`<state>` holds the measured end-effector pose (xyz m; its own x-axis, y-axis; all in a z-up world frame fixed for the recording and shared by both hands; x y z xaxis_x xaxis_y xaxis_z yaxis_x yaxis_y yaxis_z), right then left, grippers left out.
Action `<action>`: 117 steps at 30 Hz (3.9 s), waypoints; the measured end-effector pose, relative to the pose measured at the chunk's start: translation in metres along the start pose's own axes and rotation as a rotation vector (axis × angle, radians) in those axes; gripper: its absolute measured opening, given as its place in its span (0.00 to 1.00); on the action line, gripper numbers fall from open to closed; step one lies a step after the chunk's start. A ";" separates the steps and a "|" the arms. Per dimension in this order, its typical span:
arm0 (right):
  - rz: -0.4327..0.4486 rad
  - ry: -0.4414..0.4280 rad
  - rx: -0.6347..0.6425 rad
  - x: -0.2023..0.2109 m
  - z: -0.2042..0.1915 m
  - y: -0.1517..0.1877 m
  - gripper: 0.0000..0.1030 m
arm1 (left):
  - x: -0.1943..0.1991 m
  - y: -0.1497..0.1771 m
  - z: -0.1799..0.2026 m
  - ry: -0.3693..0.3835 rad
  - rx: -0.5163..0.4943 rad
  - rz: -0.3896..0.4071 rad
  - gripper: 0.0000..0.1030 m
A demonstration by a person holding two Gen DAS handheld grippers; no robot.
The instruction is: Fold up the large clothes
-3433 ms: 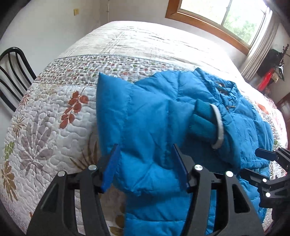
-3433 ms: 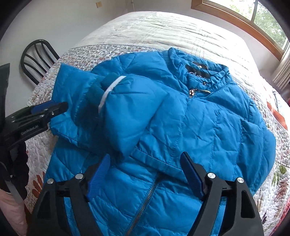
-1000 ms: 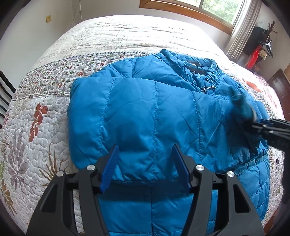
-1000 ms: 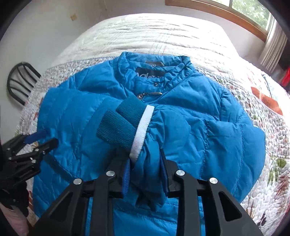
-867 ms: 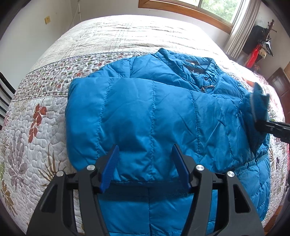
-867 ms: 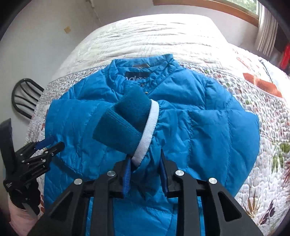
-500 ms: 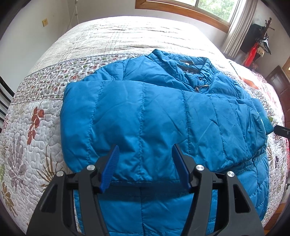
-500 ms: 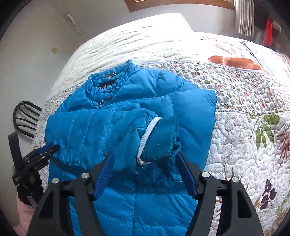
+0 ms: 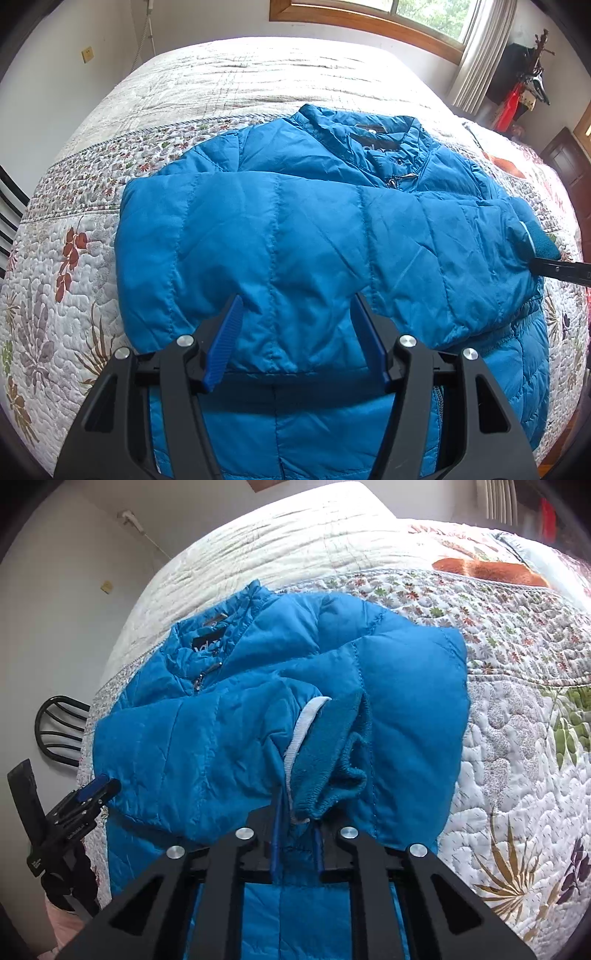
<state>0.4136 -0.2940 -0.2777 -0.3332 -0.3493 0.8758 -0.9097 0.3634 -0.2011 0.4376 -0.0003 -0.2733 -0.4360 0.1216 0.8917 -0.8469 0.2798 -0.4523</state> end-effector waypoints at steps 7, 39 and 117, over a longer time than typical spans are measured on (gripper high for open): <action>-0.031 0.070 -0.009 -0.017 0.015 0.002 0.12 | -0.014 0.007 -0.003 -0.009 0.006 -0.027 0.59; 0.085 0.211 0.123 0.024 0.014 0.020 0.21 | 0.015 0.026 -0.008 -0.037 0.015 -0.031 0.62; 0.052 -0.229 0.165 0.170 -0.010 0.076 0.08 | 0.171 0.048 -0.026 0.388 0.198 0.195 0.10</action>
<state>0.2900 -0.3172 -0.1397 -0.4110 -0.5265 0.7442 -0.9116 0.2475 -0.3283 0.3305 0.0585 -0.1422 -0.4786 0.5107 0.7143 -0.8187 0.0344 -0.5731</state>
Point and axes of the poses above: each gripper's, at about its wrist camera, not at the fingertips, and x roughly against the way its jaws point, z to its right, y to its underside, the point moved 10 cm from there along -x, roughly the way its jaws point, and after that the axes turned 10 degrees about -x, right-handed, at the moved point
